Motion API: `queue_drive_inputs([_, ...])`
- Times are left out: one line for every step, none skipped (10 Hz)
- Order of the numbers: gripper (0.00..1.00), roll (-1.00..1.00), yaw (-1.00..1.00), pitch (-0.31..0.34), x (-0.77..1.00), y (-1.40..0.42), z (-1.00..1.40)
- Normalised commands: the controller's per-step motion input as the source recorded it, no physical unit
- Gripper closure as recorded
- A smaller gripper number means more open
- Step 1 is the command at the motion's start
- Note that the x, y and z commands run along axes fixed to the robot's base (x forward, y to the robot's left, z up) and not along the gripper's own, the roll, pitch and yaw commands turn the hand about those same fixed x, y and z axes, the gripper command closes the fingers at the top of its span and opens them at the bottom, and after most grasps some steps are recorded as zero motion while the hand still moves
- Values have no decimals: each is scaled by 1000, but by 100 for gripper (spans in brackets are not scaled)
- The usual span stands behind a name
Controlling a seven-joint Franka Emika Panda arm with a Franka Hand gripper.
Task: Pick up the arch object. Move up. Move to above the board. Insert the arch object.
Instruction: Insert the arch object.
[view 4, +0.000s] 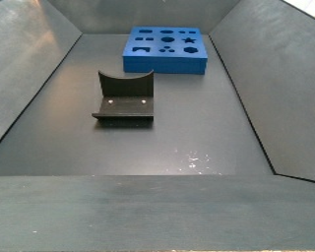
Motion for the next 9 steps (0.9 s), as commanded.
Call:
queue_drive_inputs([100,56,-540,34,523,114,-180])
queue_drive_inputs([100,66,-623,27,420,137,-214])
queue_drive_inputs([100,59,-763,34,217,157,-220])
queue_drive_inputs([100,40,-857,17,97,109,-191])
queue_drive_inputs([100,13,-917,0,54,77,-131])
queue_drive_inputs([100,3,-954,0,0,37,-123])
queue_drive_inputs([100,0,-994,0,0,0,-86])
queue_drive_inputs([100,0,-1000,0,0,0,-69])
queue_drive_inputs([100,0,-1000,0,0,0,-91])
